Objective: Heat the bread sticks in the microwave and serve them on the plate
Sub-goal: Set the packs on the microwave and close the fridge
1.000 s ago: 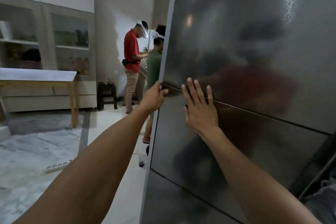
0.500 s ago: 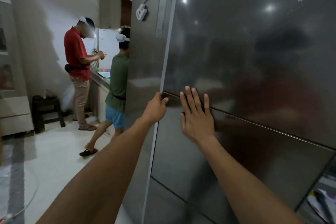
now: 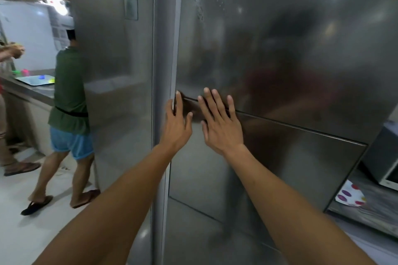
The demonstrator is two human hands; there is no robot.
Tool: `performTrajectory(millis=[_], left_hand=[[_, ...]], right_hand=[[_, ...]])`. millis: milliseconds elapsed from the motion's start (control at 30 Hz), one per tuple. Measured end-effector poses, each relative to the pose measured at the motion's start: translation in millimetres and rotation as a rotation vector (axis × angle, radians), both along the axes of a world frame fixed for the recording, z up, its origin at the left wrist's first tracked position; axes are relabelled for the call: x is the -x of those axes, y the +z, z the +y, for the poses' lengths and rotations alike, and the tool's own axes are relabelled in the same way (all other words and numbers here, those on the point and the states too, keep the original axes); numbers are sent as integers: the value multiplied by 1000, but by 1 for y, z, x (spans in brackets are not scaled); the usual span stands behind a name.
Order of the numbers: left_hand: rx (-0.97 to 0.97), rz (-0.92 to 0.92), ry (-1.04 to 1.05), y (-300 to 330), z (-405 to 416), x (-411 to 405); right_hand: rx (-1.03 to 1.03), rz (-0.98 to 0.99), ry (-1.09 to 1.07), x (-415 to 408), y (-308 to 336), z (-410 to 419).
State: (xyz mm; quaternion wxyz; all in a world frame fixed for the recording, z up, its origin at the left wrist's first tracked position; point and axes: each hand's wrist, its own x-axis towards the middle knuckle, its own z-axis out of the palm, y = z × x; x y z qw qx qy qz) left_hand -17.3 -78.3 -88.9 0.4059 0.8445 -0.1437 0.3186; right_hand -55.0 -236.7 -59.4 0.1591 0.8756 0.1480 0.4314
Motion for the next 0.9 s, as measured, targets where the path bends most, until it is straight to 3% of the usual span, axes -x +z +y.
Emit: performTrajectory(millis=[100, 333, 633, 900], left_hand=[[-94, -11, 35, -1, 3, -13], [-396, -246, 151, -16, 12, -27], [-654, -241, 41, -39, 15, -4], [-844, -341, -208, -82, -61, 58]], right_hand=[[3, 0, -20, -5, 2, 0], [-7, 12, -34, -9, -4, 0], [36, 89, 3, 12, 0, -14], [-61, 162, -123, 99, -50, -102]])
